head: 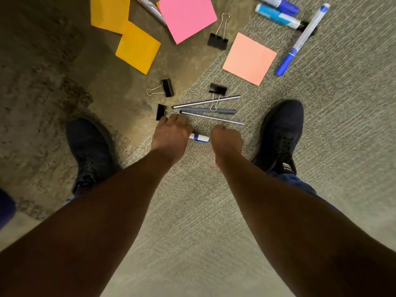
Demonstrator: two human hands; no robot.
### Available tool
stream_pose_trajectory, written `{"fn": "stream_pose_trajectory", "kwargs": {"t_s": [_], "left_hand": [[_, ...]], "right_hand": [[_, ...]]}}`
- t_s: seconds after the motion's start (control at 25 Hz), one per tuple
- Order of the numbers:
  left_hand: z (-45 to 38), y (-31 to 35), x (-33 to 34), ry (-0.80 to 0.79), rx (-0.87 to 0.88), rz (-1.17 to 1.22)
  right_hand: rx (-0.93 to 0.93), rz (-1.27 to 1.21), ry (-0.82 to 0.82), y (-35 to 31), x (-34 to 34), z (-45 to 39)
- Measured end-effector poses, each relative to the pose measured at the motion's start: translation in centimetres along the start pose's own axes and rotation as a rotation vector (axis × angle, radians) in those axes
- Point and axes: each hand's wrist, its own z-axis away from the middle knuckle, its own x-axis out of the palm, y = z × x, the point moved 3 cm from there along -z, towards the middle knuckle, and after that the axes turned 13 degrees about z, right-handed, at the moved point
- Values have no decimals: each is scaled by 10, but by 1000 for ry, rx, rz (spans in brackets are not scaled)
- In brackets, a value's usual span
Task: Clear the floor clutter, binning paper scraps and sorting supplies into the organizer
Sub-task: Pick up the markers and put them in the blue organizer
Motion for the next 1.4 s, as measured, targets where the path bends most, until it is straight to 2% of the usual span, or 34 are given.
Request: {"fn": "stream_pose_trajectory", "kwargs": {"t_s": [0.08,0.16,0.24,0.32,0.36,0.44,0.6,0.68,0.72,0.8,0.88,0.96,1.04,1.08,1.16,1.24,1.28,1.32,1.36,1.4], "left_hand": [[-3,2,3,-4,46,-17],[-5,3,0,16,53,63],[-7,2,-10,40,11,282],[-9,5,-24,85,-14,509],[-11,7,-31,112,-18,575],[-15,11,-46,175,-16,660],[-33,15,-78,325,-54,793],[-42,21,-90,368,-151,888],[-47,22,-95,374,-265,1077],[-56,29,-107,329,-533,1659],[-59,37,-119,128,-699,2040],[-60,44,-131,-93,-691,2160],[-60,46,-135,-157,-641,2205],[-59,44,-136,-137,-636,2193],[-56,33,-136,-59,-647,2119],[-52,18,-138,18,-622,2066],[-52,11,-138,46,-596,2049],[-52,4,-139,75,-573,2033],[-52,-2,-140,106,-565,2020],[-52,-8,-141,135,-568,2015]], "right_hand": [[-68,45,130,-6,-19,-8],[-165,-75,252,-18,-47,-10],[-279,-192,457,-33,-84,-18],[-393,-141,659,-49,-126,-38],[-416,-103,692,-58,-147,-50],[-410,-62,595,-78,-177,-76],[-368,267,480,-104,-204,-110],[-318,217,428,-107,-206,-109],[-346,137,413,-109,-205,-103],[-518,-36,470,-108,-201,-71],[-861,-63,628,-101,-191,-16],[-1256,111,618,-91,-171,34],[-1421,411,455,-84,-148,59],[-1408,514,377,-82,-139,64],[-1346,542,298,-86,-131,68],[-1367,452,327,-95,-133,68],[-1310,381,360,-101,-138,61],[-1160,262,380,-110,-148,46],[-936,121,355,-121,-158,22],[-674,-28,268,-132,-167,-3]]}}
